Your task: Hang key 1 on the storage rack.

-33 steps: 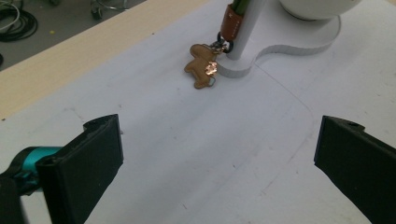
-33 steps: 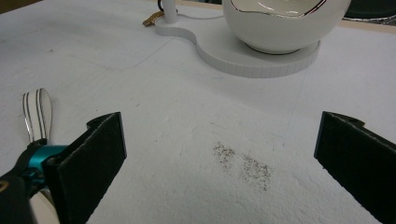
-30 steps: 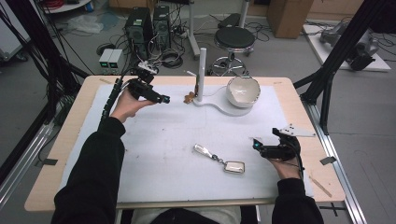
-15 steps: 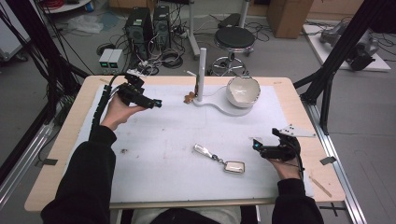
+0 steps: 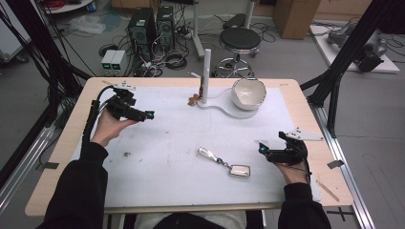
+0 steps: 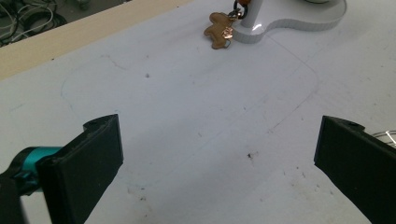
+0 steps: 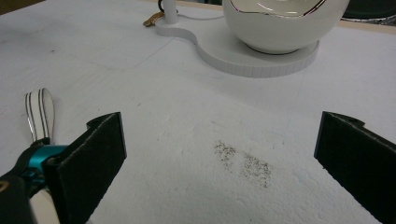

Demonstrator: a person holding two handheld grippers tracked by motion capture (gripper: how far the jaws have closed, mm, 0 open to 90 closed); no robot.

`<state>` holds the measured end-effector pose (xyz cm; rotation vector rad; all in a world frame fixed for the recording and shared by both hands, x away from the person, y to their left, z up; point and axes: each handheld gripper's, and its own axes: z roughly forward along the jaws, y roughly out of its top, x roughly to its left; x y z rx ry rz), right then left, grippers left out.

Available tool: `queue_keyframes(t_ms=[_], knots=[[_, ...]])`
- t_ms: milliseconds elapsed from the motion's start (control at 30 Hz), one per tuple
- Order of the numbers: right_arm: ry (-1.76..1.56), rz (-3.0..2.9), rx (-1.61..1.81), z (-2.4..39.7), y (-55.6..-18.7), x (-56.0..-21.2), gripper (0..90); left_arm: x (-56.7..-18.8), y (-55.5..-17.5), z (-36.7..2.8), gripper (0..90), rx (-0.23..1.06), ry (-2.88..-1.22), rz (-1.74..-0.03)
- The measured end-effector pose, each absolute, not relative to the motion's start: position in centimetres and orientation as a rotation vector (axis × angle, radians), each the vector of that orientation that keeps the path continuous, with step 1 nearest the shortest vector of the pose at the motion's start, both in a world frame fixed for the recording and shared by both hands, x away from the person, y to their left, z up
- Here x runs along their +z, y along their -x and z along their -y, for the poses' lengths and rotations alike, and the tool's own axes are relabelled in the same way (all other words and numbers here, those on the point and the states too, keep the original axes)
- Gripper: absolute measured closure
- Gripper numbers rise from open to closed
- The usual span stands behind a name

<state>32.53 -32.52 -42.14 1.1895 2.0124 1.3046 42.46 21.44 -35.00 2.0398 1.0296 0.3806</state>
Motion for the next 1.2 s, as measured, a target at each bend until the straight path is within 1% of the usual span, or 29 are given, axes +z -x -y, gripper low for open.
queue_keyframes(t_ms=[400,533,1200], knots=[[-1.204,-2.009,1.302,32.6,-32.4,-42.1,1.2,-35.5,-39.6,-22.5,1.7,0.415,-2.036,-1.008],[-1.198,-2.008,1.299,32.5,-32.4,-42.1,1.2,-36.0,-39.0,-23.2,1.7,0.421,-2.052,-1.026],[-1.210,-2.013,1.291,32.5,-32.5,-42.2,1.1,-37.9,-35.4,-26.8,1.7,0.453,-1.986,-1.083]])
